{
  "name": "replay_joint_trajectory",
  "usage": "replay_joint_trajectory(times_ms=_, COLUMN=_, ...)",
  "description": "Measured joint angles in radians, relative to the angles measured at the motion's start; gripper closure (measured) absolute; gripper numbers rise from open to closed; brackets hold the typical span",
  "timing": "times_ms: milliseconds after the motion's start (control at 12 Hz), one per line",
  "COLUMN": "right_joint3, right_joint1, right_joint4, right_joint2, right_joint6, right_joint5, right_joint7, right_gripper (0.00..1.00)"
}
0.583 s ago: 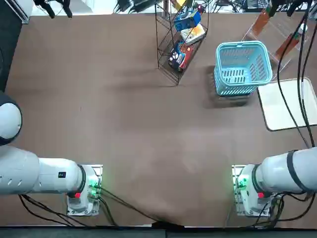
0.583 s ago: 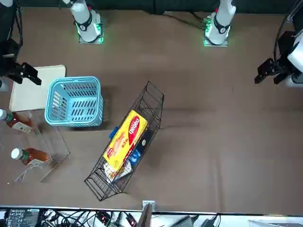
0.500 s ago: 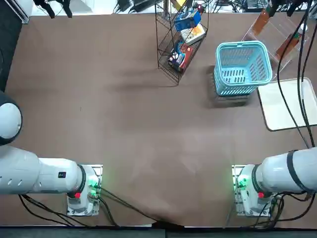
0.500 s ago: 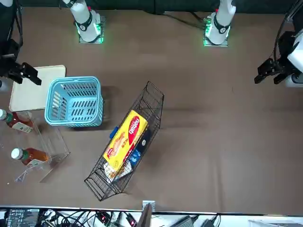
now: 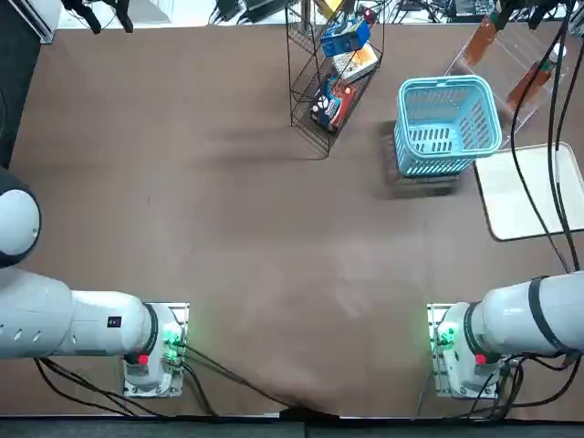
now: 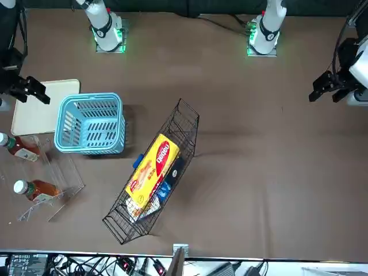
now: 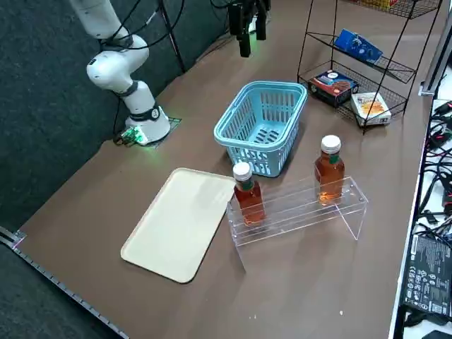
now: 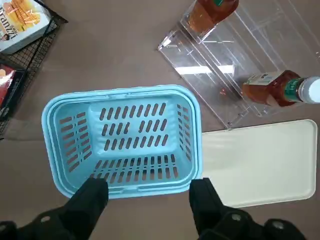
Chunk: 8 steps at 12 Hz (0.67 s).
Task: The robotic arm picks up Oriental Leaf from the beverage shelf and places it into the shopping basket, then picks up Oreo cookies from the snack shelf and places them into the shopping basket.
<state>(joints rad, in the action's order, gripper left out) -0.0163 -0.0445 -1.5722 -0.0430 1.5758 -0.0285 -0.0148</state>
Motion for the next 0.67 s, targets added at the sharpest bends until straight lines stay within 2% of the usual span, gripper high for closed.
replay_joint_trajectory(times_ms=667, right_joint3=0.000, right_joint1=0.003, right_joint4=0.000, right_joint2=0.002, right_joint6=0.000, right_joint5=0.001, right_joint7=0.002, right_gripper=0.00)
